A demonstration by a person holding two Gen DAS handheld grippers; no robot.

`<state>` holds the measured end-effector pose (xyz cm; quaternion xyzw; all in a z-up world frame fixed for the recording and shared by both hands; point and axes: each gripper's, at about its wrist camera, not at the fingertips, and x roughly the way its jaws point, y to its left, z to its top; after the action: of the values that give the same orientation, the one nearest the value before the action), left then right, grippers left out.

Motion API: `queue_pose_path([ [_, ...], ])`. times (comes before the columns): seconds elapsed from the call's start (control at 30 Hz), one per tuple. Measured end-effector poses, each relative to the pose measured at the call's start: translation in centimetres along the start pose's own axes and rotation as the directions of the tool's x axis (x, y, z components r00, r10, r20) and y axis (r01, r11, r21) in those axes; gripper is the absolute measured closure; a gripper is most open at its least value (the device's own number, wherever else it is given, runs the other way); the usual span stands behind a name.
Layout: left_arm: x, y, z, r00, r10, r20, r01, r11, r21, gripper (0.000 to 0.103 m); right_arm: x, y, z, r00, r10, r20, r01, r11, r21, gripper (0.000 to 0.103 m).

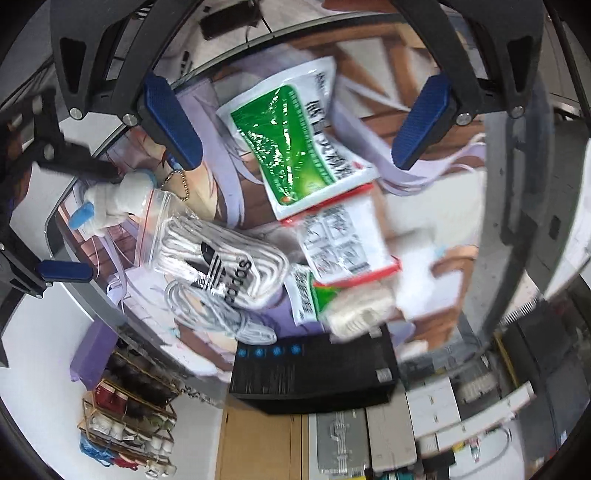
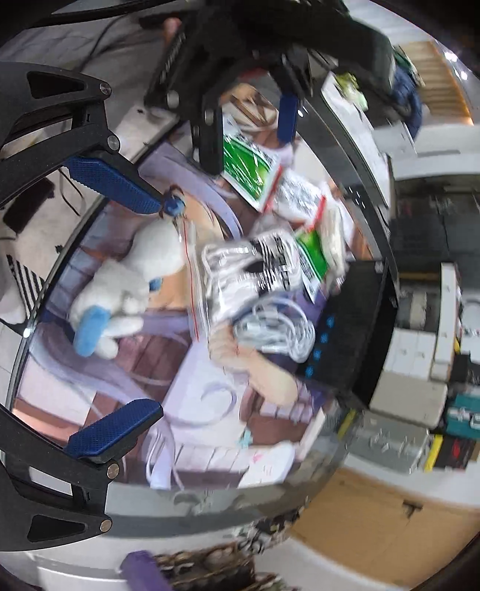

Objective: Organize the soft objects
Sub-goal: 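Reach the right tool to the white plush toy while the left tool reaches the green sachet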

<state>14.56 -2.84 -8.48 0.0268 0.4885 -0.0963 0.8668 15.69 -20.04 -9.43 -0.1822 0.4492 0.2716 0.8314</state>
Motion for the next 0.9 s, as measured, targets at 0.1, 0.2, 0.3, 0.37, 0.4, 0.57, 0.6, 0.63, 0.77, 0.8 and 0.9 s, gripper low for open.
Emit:
queue_pose_path([
  [0.1,1.0,0.5,-0.1,0.999,0.023,-0.034,-0.024,0.999,-0.034,0.000,0.8,0.5,-0.3,0.999,-0.018,-0.031,0.017,1.000,-0.024,0.000],
  [0.2,1.2,0.6,-0.4,0.999,0.051,-0.014,-0.051,0.998,-0.030,0.000,1.0,0.7,-0.4,0.999,-0.004,-0.040,0.003,1.000,-0.029,0.001],
  [0.3,1.2,0.5,-0.5,0.998,0.060,-0.007,-0.060,0.997,-0.039,0.000,0.8,0.6,-0.3,0.999,0.007,-0.038,-0.008,1.000,-0.015,0.001],
  [0.37,1.0,0.5,-0.9,0.998,0.067,0.007,-0.066,0.997,-0.043,0.000,1.0,0.7,-0.4,0.999,0.015,-0.046,-0.016,1.000,-0.010,0.001],
  [0.4,1.0,0.5,-1.0,0.998,0.069,0.011,-0.069,0.997,-0.046,0.000,1.0,0.7,-0.5,0.998,0.017,-0.052,-0.018,1.000,-0.008,0.002],
  [0.57,0.8,0.4,-1.1,0.998,0.056,-0.018,-0.056,0.998,-0.028,0.000,1.9,0.4,-0.6,0.996,0.035,-0.082,-0.035,0.999,0.006,0.018],
  [0.6,0.7,0.3,-1.1,0.998,0.049,-0.028,-0.049,0.999,-0.015,0.000,1.8,0.4,-0.6,0.996,0.037,-0.083,-0.036,0.999,0.009,0.019],
  [0.63,0.6,0.0,-1.2,0.999,0.035,-0.042,-0.034,0.999,0.010,0.000,1.7,0.4,-0.6,0.996,0.039,-0.079,-0.038,0.999,0.010,0.019],
  [0.77,0.4,-1.2,-1.0,0.995,0.087,-0.058,-0.084,0.995,0.053,0.000,1.4,0.6,-0.6,0.996,0.054,-0.072,-0.053,0.999,0.010,0.021],
  [0.8,0.3,-1.4,-1.1,0.993,0.103,-0.057,-0.100,0.993,0.062,0.000,1.4,0.6,-0.6,0.996,0.053,-0.072,-0.052,0.999,0.009,0.023],
  [0.9,-0.3,-2.1,-1.1,0.990,0.142,-0.028,-0.138,0.984,0.110,0.001,1.2,0.6,-0.6,0.996,0.052,-0.070,-0.052,0.999,0.009,0.028],
])
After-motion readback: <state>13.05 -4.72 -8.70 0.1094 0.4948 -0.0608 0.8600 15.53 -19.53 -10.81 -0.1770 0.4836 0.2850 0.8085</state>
